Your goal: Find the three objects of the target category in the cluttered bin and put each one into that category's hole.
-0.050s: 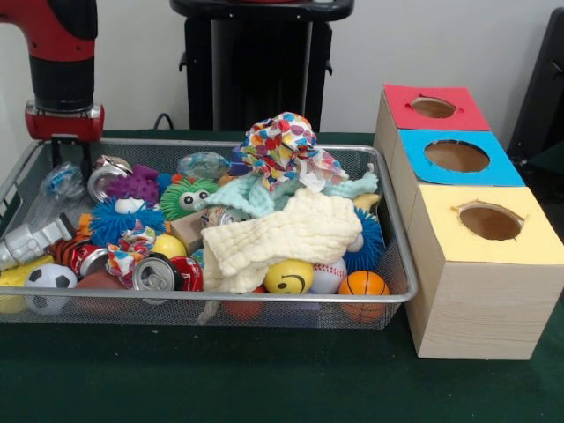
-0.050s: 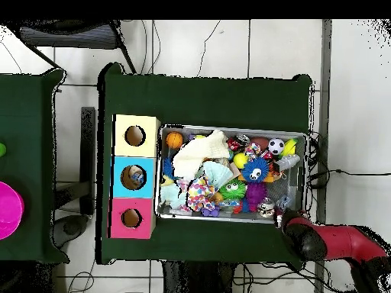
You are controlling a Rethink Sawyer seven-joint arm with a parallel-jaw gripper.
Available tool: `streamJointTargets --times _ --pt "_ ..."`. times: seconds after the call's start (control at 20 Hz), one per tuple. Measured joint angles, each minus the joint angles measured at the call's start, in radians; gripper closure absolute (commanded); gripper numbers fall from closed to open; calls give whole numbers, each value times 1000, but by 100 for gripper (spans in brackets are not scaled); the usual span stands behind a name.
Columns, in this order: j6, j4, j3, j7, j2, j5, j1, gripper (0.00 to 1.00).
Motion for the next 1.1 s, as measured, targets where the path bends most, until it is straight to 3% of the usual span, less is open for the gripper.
streamJointTargets --times 0.55,1.1 --pt "-15 54 -74 0 -110 55 49 100" --pt "-16 62 -121 1 -138 180 155 100"
